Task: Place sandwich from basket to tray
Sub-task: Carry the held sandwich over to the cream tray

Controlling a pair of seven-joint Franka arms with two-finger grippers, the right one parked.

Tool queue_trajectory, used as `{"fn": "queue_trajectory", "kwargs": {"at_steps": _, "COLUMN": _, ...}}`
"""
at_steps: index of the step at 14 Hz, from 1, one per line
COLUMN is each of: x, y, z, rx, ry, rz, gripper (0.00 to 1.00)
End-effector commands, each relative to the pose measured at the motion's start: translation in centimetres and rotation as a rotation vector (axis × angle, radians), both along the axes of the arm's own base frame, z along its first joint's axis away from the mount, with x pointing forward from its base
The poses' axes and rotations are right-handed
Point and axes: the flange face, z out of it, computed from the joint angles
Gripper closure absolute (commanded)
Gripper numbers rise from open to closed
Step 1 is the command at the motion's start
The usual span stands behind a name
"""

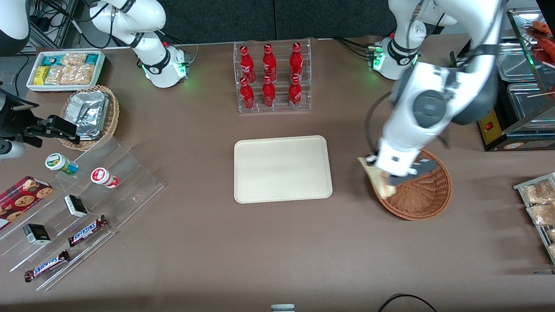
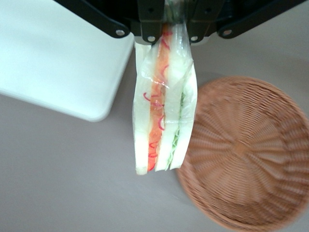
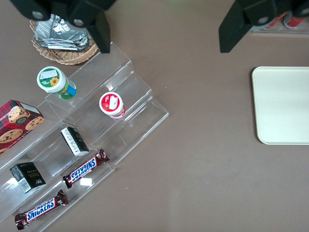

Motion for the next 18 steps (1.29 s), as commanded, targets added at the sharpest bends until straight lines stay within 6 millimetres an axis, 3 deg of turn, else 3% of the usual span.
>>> {"fn": "queue_trajectory", "kwargs": {"at_steps": 1, "x": 0.0, "y": -7.3, "z": -2.3, "rx": 0.012, "ry": 0.010, "rz": -0.039, "gripper": 1.00}}
{"fn": "queue_trajectory", "kwargs": {"at_steps": 4, "x": -1.2, "y": -15.0, "z": -6.2, "rx": 0.032, "ry": 0.013, "rz": -0.081, "gripper": 1.00}}
{"fn": "queue_trajectory", "kwargs": {"at_steps": 8, "x": -3.3, "y": -20.3, "z": -11.0, "rx": 0.029, "ry": 0.002, "rz": -0.156, "gripper": 1.00}}
{"fn": "queue_trajectory", "kwargs": {"at_steps": 12, "x": -5.9, "y": -23.8, "z": -14.2, "rx": 0.051, "ry": 0.011, "rz": -0.239, "gripper": 1.00}}
{"fn": "queue_trajectory", "kwargs": {"at_steps": 18, "x": -7.3, "y": -25.5, "z": -16.0, "rx": 0.037, "ry": 0.011, "rz": -0.264, "gripper": 1.00}}
